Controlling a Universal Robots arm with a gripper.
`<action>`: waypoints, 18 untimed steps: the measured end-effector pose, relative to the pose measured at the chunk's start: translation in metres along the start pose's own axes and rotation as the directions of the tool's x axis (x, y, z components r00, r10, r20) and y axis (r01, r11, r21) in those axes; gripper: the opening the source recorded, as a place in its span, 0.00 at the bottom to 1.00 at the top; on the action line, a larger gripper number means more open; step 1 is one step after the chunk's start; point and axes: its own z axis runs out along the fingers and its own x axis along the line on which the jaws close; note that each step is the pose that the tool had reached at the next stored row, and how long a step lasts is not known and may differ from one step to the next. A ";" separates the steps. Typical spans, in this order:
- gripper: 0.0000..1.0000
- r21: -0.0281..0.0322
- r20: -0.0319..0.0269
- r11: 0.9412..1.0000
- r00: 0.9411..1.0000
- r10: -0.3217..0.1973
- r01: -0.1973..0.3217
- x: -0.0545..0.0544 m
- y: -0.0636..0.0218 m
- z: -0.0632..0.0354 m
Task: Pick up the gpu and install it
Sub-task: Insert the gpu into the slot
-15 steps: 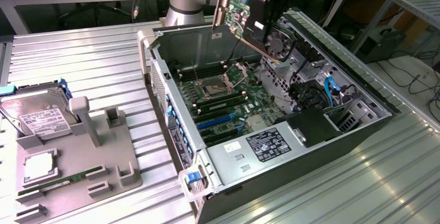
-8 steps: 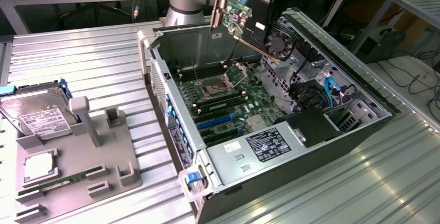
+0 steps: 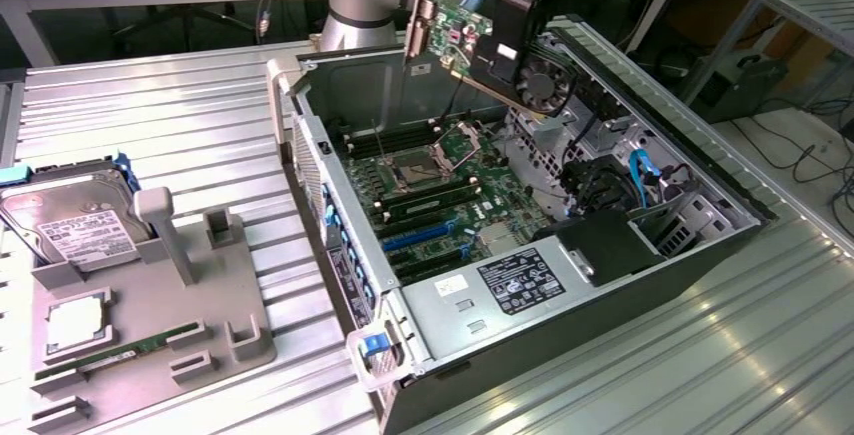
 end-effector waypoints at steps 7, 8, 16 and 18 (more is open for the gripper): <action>0.27 0.001 -0.002 0.998 0.998 -0.067 0.067 0.000 -0.0001 -0.0001; 0.27 0.001 -0.002 0.997 0.997 -0.074 0.074 0.000 -0.0001 -0.0001; 0.27 0.001 -0.004 0.990 0.990 -0.141 0.141 0.000 -0.0004 -0.0001; 0.27 0.001 -0.005 0.988 0.988 -0.156 0.156 0.000 -0.0004 0.0000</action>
